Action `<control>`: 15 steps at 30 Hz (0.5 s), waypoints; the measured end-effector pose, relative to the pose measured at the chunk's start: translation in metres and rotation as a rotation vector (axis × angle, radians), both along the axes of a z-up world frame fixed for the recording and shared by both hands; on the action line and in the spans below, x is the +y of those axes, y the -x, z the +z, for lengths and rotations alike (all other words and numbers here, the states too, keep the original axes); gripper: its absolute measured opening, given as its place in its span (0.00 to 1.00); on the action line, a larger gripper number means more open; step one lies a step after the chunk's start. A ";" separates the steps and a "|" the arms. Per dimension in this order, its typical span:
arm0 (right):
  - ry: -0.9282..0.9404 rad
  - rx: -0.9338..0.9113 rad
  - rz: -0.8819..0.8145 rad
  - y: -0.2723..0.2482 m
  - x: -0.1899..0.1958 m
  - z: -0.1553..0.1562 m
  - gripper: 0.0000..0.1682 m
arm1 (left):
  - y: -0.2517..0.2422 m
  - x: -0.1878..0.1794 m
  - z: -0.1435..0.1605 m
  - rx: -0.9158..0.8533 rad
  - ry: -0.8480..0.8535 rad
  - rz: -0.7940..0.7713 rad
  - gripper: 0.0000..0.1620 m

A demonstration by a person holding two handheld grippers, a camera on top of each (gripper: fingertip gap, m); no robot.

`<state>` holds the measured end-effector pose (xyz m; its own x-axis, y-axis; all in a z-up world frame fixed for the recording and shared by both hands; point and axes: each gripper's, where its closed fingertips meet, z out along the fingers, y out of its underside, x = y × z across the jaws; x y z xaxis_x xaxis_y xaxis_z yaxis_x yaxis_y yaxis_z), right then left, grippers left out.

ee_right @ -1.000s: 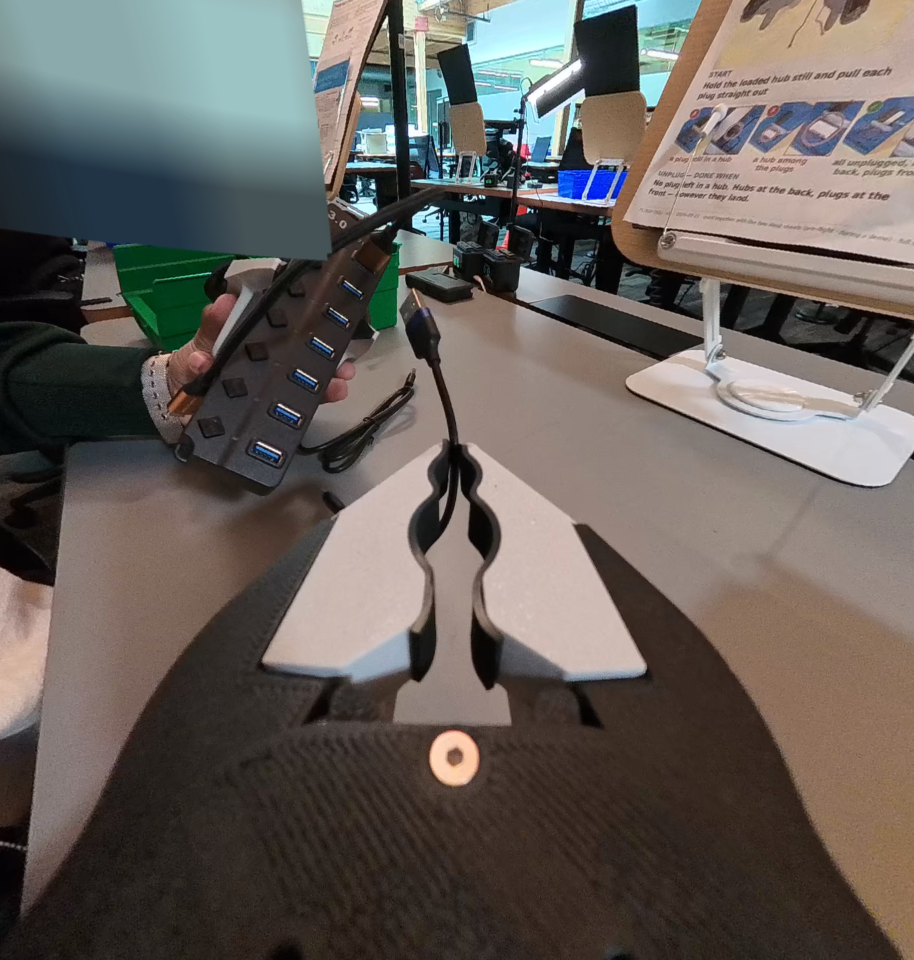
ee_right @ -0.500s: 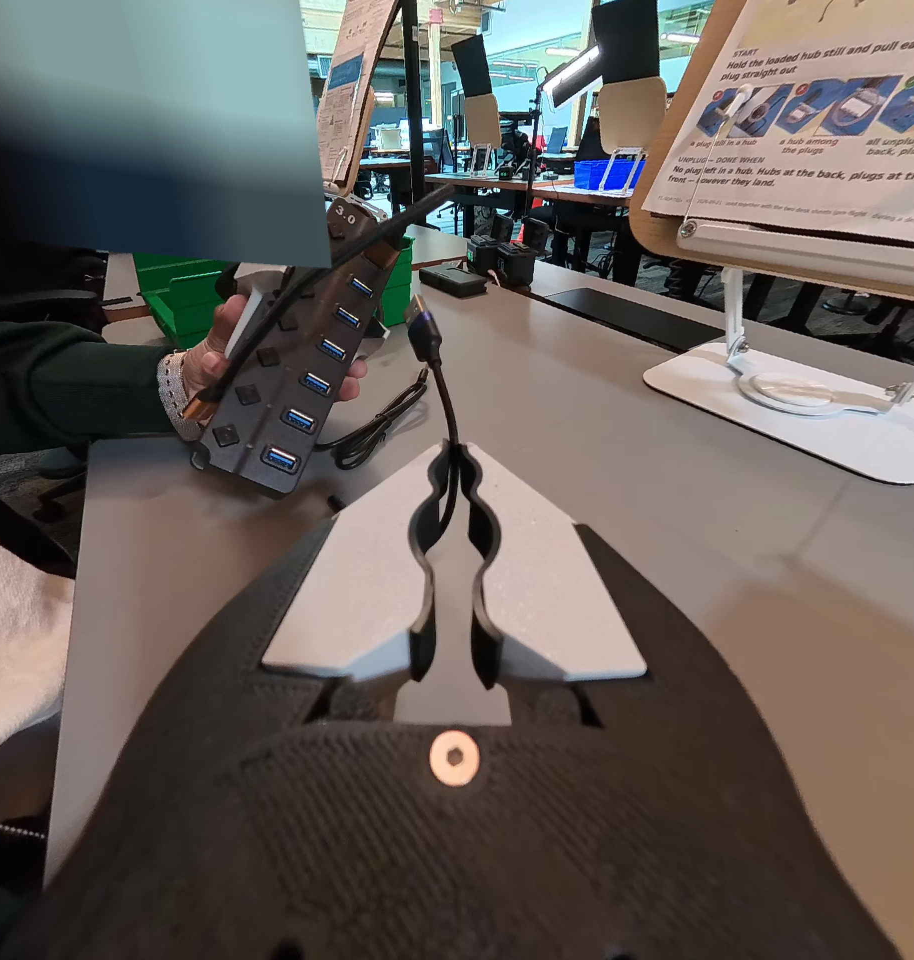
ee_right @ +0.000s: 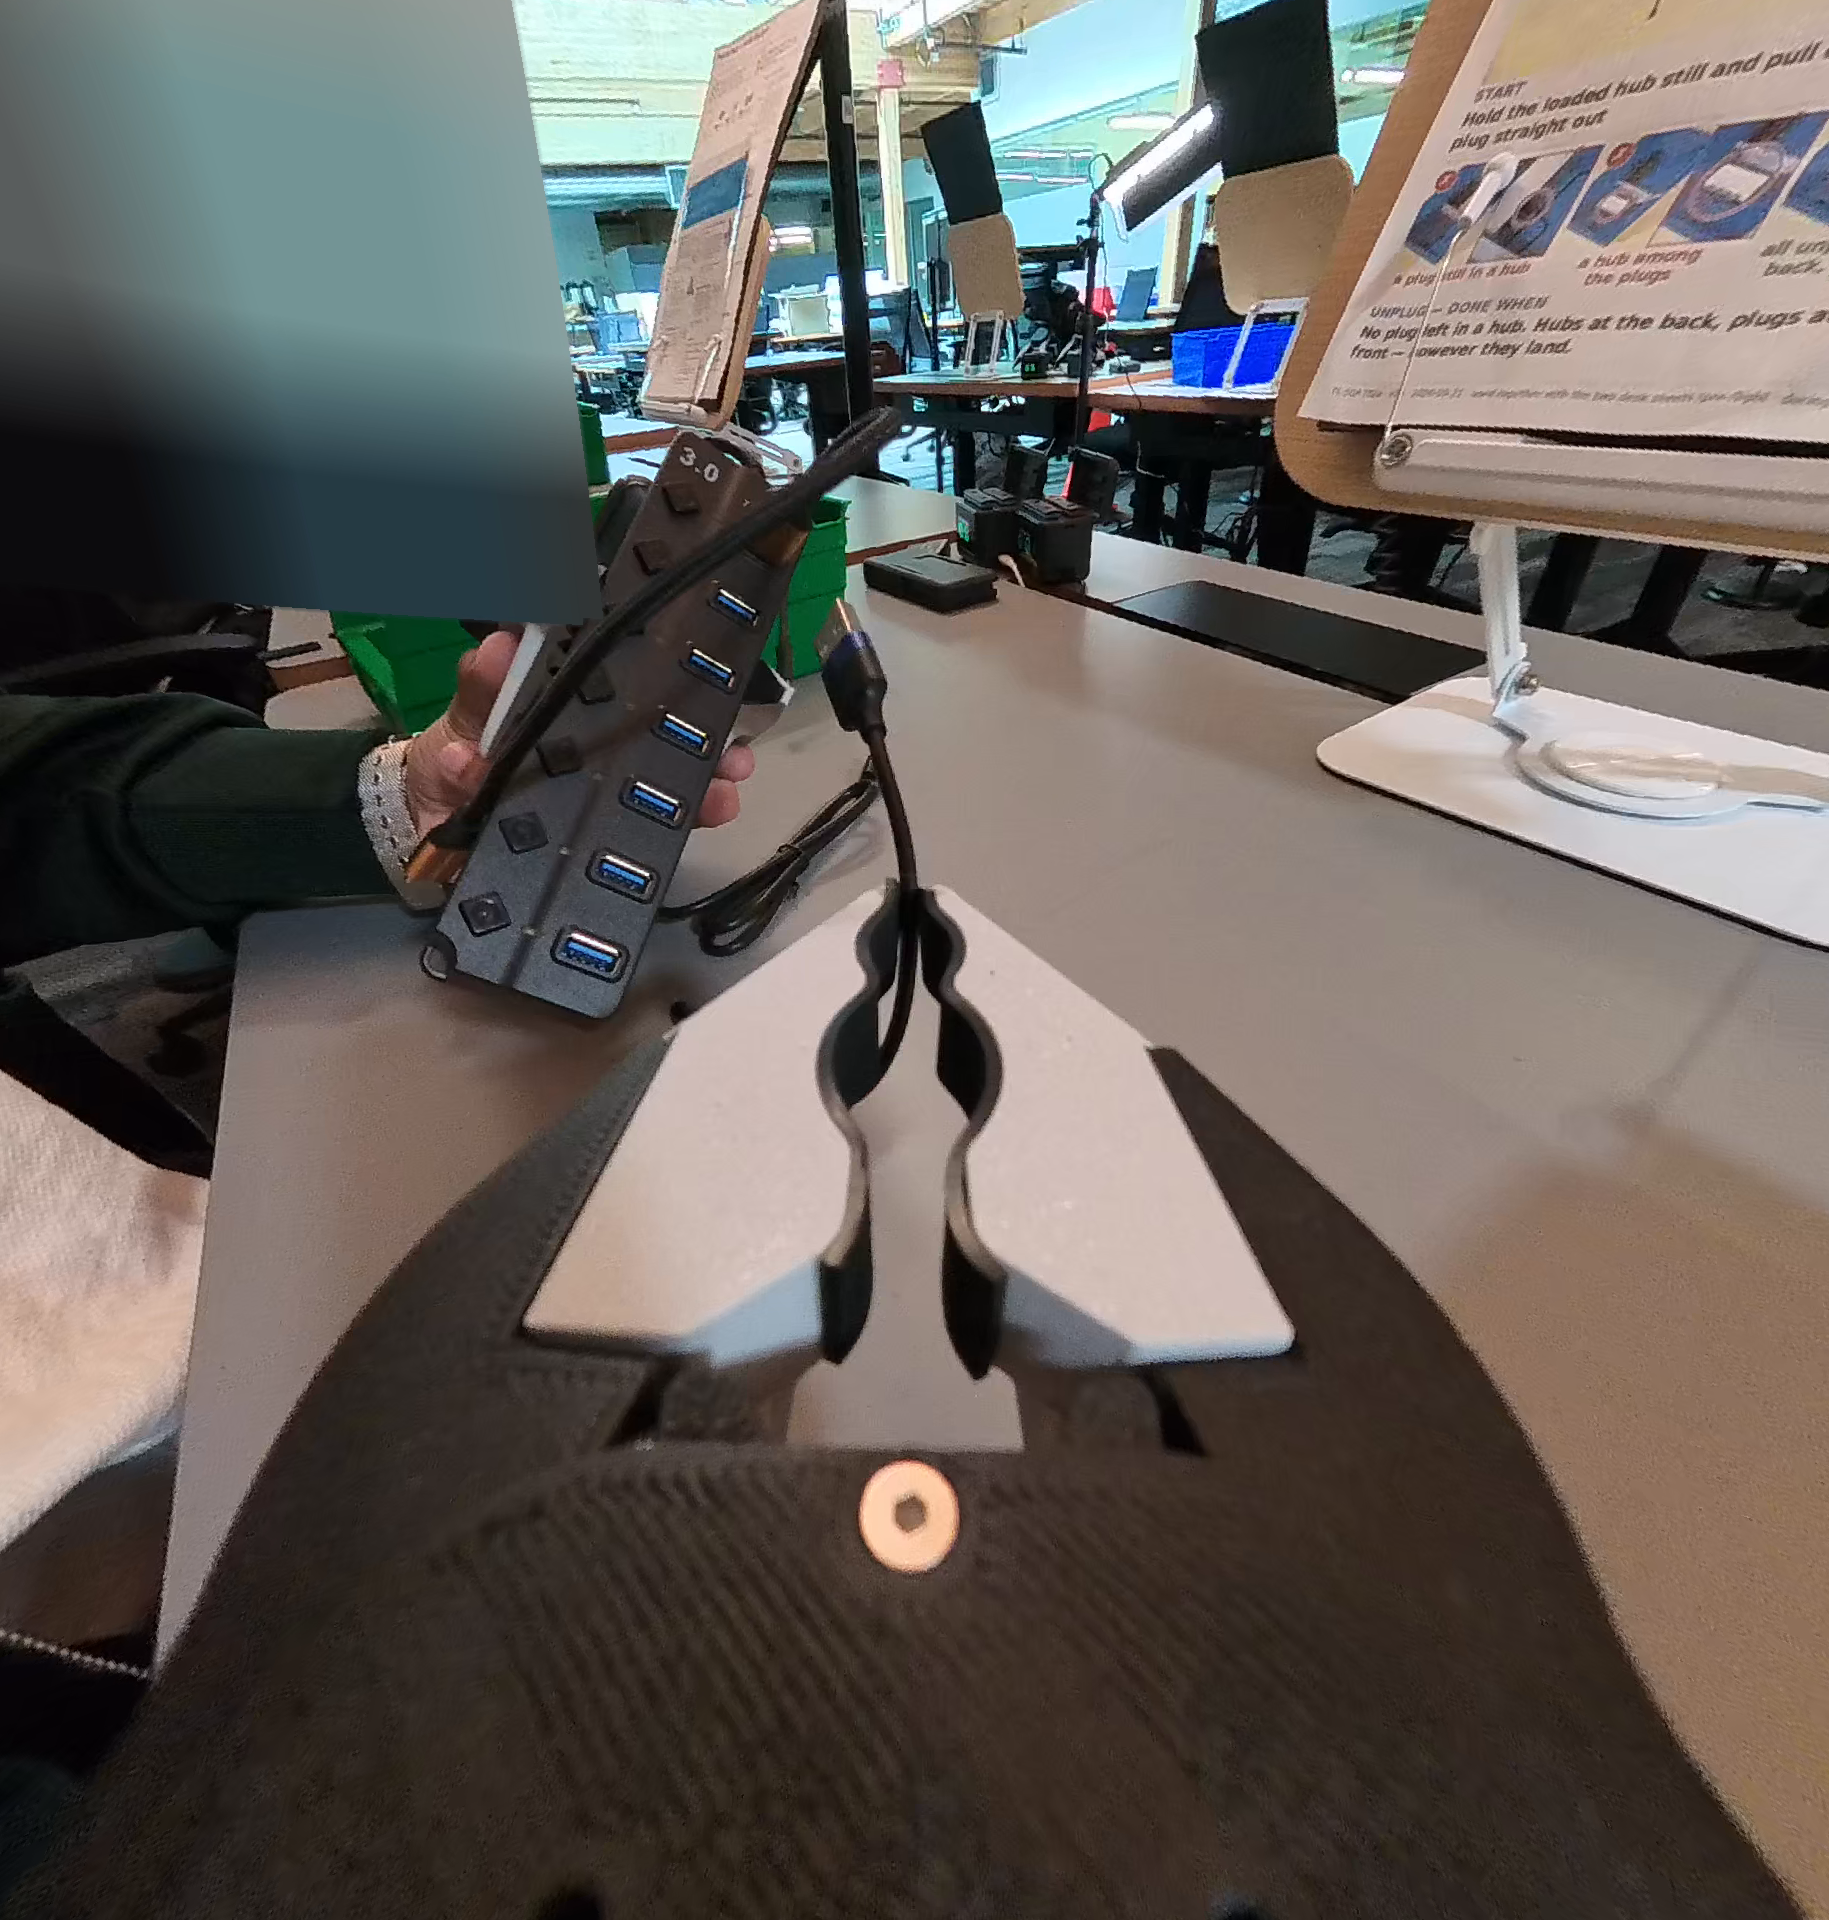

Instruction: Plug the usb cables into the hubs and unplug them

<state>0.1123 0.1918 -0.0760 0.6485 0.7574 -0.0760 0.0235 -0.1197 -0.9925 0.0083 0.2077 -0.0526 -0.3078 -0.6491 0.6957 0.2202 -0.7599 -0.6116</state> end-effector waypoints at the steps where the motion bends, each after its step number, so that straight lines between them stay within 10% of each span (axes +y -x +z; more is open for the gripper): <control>1: 0.004 0.005 0.004 0.000 0.000 0.000 0.01 | 0.000 0.000 0.000 0.001 -0.001 0.001 0.32; 15: 0.058 0.090 0.041 0.000 -0.001 0.002 0.01 | 0.000 0.002 0.000 0.005 -0.016 0.031 0.32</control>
